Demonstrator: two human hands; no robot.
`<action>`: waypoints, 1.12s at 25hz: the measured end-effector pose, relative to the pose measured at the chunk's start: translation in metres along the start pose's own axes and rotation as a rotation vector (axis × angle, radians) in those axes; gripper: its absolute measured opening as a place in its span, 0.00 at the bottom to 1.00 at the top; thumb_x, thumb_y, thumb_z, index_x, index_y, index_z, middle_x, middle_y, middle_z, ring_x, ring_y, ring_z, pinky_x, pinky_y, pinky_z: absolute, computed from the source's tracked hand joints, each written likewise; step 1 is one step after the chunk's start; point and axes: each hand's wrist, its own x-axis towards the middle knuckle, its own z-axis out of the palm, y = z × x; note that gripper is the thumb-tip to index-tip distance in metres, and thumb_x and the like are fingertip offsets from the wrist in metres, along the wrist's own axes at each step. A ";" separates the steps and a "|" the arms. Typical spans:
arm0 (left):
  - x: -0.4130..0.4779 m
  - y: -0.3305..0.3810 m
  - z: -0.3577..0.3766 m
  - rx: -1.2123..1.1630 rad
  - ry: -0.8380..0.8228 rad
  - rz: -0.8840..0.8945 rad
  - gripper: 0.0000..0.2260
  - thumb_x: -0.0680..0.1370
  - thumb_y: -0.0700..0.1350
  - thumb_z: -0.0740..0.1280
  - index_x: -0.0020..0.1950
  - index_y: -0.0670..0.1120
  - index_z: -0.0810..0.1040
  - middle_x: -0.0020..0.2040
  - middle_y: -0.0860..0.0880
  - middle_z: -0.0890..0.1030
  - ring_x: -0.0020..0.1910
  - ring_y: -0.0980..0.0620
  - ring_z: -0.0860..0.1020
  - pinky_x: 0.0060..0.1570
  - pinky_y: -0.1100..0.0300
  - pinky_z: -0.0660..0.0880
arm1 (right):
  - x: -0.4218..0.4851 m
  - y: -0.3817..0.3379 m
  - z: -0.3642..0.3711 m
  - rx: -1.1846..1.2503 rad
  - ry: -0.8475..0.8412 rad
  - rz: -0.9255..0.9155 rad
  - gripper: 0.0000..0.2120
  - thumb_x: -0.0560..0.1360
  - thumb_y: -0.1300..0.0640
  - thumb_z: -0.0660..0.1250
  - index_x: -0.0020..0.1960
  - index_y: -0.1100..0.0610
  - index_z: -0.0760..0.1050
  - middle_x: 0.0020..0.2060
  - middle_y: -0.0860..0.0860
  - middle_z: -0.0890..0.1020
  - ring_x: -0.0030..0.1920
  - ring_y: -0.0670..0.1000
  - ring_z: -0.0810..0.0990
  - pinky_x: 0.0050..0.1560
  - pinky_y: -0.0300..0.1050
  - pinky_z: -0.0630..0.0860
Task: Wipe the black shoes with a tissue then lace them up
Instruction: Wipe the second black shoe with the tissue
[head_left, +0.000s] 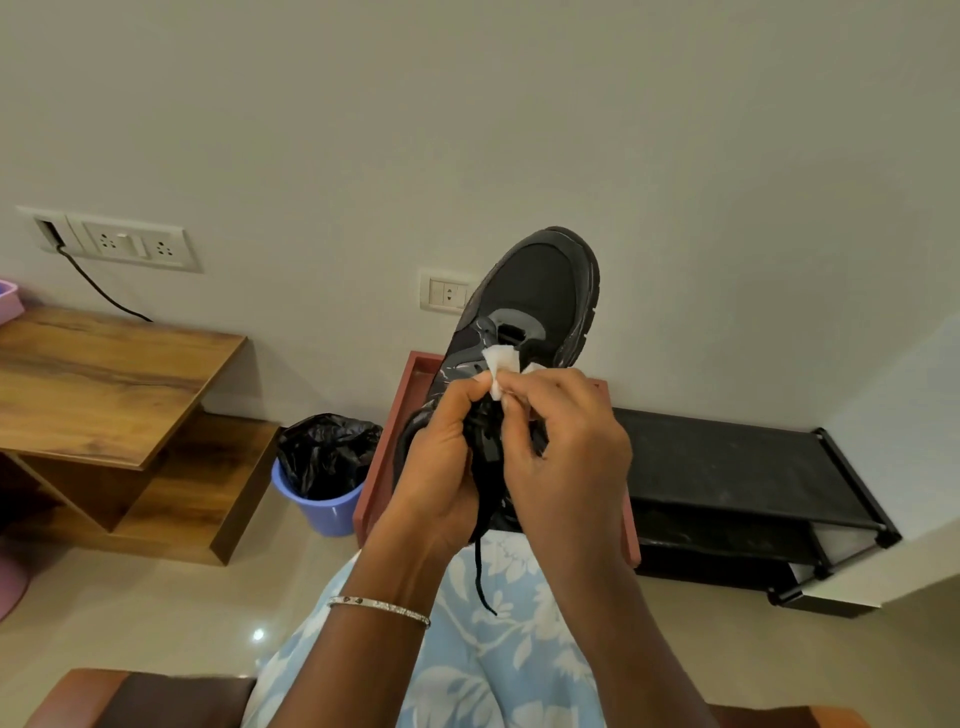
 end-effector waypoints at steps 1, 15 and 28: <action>-0.002 -0.001 0.001 0.000 -0.008 -0.007 0.18 0.78 0.51 0.66 0.62 0.41 0.82 0.58 0.40 0.84 0.56 0.45 0.84 0.57 0.51 0.77 | 0.000 0.001 0.000 -0.002 -0.007 -0.018 0.08 0.78 0.60 0.71 0.56 0.58 0.84 0.50 0.51 0.84 0.51 0.47 0.81 0.50 0.35 0.79; 0.000 0.011 -0.003 -0.126 -0.077 0.029 0.14 0.75 0.50 0.67 0.41 0.42 0.87 0.41 0.44 0.84 0.39 0.50 0.84 0.46 0.57 0.83 | -0.016 -0.007 -0.006 0.087 -0.107 -0.107 0.08 0.76 0.61 0.72 0.55 0.58 0.84 0.51 0.50 0.84 0.53 0.48 0.81 0.55 0.40 0.79; 0.003 0.014 -0.005 -0.167 -0.066 -0.008 0.15 0.75 0.51 0.67 0.46 0.40 0.87 0.44 0.43 0.84 0.41 0.49 0.84 0.48 0.58 0.82 | -0.024 -0.009 -0.004 0.067 -0.102 -0.109 0.11 0.76 0.64 0.71 0.58 0.57 0.84 0.52 0.50 0.84 0.54 0.48 0.81 0.58 0.38 0.78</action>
